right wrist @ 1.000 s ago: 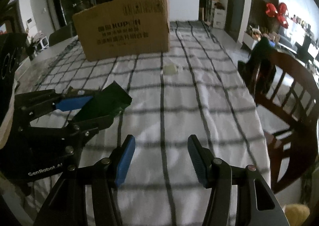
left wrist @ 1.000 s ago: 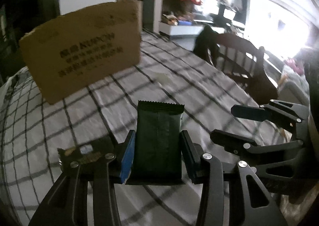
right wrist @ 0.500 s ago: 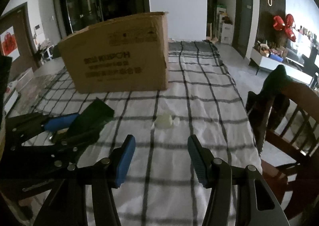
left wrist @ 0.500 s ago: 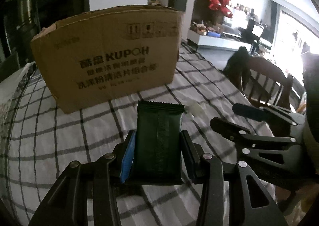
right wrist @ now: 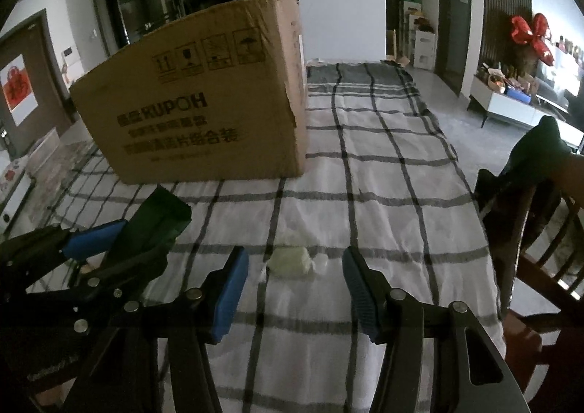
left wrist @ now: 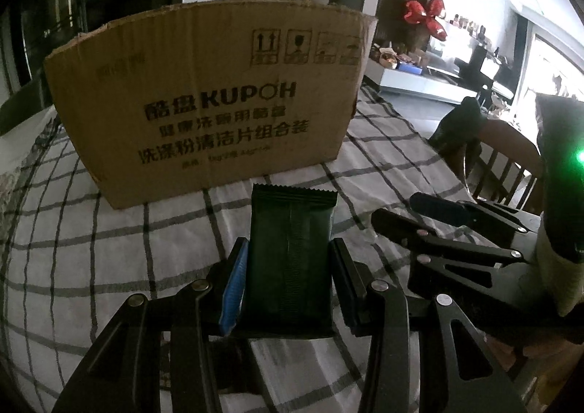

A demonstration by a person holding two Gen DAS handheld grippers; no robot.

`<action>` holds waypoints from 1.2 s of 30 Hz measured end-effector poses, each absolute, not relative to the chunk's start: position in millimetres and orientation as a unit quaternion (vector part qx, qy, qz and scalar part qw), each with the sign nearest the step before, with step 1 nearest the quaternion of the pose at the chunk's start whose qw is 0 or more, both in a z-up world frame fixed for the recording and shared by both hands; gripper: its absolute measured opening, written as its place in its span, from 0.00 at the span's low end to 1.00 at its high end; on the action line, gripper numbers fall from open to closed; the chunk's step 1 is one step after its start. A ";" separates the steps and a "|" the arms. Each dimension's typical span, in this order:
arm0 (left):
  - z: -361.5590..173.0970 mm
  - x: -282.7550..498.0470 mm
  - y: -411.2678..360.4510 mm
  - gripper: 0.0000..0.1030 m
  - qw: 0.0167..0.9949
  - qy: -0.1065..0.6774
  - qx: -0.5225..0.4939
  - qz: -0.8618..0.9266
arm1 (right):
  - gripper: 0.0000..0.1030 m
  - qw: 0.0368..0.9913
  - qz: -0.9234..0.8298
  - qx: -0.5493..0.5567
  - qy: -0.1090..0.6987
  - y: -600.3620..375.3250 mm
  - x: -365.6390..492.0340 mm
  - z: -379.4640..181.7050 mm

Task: Organize snacks
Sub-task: 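Lift the green packet with the left gripper while the right grasps the pale candy, then carry the green packet and pale candy over the cardboard box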

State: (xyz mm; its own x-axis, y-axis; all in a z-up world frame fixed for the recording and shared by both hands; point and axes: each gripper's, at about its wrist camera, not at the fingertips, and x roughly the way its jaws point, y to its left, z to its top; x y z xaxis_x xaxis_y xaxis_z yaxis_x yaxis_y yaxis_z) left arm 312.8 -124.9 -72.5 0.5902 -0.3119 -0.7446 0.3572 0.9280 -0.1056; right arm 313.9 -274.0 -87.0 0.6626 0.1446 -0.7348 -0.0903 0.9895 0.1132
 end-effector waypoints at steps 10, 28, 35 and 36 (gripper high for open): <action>-77.1 317.5 -124.2 0.42 0.890 0.416 0.022 -0.187 | 0.39 0.902 0.074 0.028 0.424 -269.2 325.8 -98.7; -69.3 313.7 -118.7 0.42 0.892 0.411 0.012 -0.187 | 0.30 0.915 0.071 0.016 0.397 -263.7 313.8 -83.4; -44.9 302.6 -108.7 0.42 0.901 0.391 -0.002 -0.189 | 0.30 0.928 0.078 0.018 0.364 -259.7 299.9 -51.7; -38.5 300.1 -106.7 0.42 0.903 0.385 -0.003 -0.189 | 0.30 0.929 0.080 0.018 0.360 -258.6 298.4 -46.8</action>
